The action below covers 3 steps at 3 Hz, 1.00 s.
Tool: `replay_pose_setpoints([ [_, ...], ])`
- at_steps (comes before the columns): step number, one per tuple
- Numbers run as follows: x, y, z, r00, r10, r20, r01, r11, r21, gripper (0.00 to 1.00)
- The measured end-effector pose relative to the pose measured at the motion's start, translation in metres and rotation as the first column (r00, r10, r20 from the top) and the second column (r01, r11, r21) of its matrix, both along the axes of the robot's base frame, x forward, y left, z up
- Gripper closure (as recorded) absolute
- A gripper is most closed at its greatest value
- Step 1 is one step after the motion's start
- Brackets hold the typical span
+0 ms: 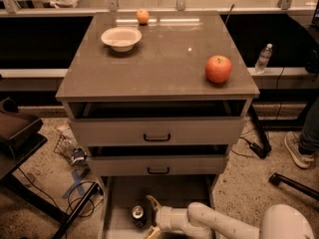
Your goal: Pick pepsi can from bottom drawer and place on counter
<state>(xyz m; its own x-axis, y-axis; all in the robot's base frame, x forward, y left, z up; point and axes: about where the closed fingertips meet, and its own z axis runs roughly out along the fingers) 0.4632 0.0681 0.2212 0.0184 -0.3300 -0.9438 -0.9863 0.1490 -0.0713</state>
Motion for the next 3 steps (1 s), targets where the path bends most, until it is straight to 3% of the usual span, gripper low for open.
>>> replay_pose_setpoints([
  [1,0.007,0.024,-0.016,0.9985,0.015,-0.052,-0.014,1.000,0.020,0.03],
  [3,0.021,0.046,-0.030,0.9926,0.017,-0.120,-0.014,1.000,0.024,0.49],
])
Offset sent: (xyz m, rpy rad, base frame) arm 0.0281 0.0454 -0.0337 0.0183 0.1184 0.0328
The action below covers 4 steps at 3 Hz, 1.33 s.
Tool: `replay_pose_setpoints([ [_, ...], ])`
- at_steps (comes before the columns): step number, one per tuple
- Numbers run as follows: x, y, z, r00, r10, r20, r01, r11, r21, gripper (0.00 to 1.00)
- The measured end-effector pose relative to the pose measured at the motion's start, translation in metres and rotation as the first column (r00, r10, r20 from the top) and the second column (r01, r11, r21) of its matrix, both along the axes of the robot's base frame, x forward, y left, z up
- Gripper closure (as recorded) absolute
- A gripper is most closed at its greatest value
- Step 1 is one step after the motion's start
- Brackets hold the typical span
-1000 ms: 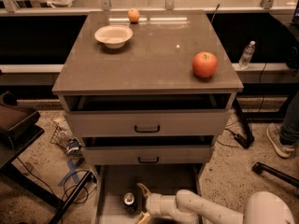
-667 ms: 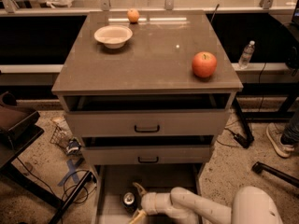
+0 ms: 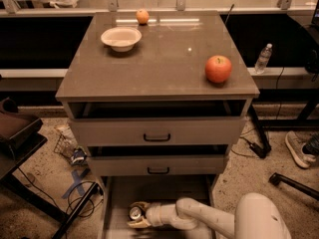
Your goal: Pick pepsi can from bottom drawer and place on counter
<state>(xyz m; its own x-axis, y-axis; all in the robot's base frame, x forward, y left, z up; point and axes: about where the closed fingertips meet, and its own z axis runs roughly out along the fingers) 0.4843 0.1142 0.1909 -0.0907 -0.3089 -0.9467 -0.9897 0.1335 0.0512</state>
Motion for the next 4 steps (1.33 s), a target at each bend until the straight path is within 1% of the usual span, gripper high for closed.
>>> replay_pose_setpoints([
  [1,-0.001,0.003,0.000,1.0000,0.003,-0.004,-0.003,1.000,0.003,0.80],
  [2,-0.003,0.004,0.002,1.0000,0.005,-0.005,-0.005,1.000,0.006,1.00],
  [3,-0.010,-0.011,0.053,0.9997,-0.020,0.011,0.020,1.000,0.009,1.00],
  [4,-0.006,-0.057,0.147,0.9945,-0.100,0.032,0.099,0.995,0.023,1.00],
])
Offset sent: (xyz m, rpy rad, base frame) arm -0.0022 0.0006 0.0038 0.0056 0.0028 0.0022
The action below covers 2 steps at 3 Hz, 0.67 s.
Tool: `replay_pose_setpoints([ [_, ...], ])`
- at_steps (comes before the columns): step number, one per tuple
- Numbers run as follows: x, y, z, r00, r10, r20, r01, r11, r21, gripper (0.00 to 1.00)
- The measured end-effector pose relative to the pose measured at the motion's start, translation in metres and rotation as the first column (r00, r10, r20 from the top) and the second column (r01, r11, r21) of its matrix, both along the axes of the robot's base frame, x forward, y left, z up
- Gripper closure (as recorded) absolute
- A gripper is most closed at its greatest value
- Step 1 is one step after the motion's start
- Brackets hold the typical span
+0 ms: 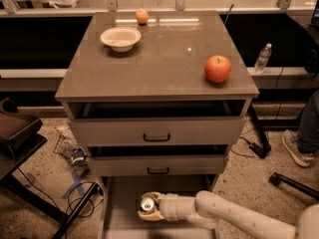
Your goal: Pick pepsi can from bottom drawer and place on counter
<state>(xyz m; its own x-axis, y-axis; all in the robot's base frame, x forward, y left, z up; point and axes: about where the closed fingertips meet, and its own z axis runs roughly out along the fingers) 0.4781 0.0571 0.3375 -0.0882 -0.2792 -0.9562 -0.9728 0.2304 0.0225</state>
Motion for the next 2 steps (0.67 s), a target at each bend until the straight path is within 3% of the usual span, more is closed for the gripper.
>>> replay_pose_setpoints([
  [1,-0.015,-0.029,0.090,0.9969,-0.078,-0.005,0.078,0.997,0.018,1.00],
  [2,-0.046,-0.041,0.153,0.9887,-0.145,-0.038,0.145,0.989,0.007,1.00],
])
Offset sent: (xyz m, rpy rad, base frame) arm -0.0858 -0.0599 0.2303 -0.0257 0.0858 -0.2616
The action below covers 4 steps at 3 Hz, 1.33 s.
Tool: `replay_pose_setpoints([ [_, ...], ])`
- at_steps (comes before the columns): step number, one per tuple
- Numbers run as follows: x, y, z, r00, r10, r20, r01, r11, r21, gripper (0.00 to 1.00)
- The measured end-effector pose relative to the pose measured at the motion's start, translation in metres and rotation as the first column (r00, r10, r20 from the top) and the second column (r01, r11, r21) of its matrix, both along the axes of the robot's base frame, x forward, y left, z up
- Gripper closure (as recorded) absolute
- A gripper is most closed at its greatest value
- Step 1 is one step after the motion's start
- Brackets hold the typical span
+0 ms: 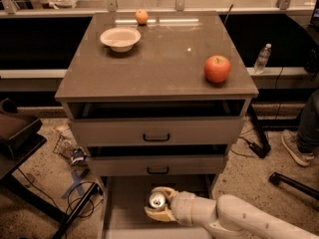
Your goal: Pick pepsi can from bottom drawer and place on counter
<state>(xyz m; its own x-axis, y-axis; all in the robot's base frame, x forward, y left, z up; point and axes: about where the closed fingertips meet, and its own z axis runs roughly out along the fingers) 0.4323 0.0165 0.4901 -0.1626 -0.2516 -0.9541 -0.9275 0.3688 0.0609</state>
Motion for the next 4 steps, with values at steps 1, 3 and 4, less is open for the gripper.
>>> replay_pose_setpoints([
  [1,-0.016,-0.006,0.032,0.9990,-0.041,-0.016,0.041,0.999,-0.028,1.00],
  [3,-0.016,0.001,0.049,0.9995,-0.029,-0.009,0.029,0.999,-0.013,1.00],
  [4,0.002,0.000,0.115,0.9979,-0.060,-0.025,0.062,0.995,0.081,1.00],
])
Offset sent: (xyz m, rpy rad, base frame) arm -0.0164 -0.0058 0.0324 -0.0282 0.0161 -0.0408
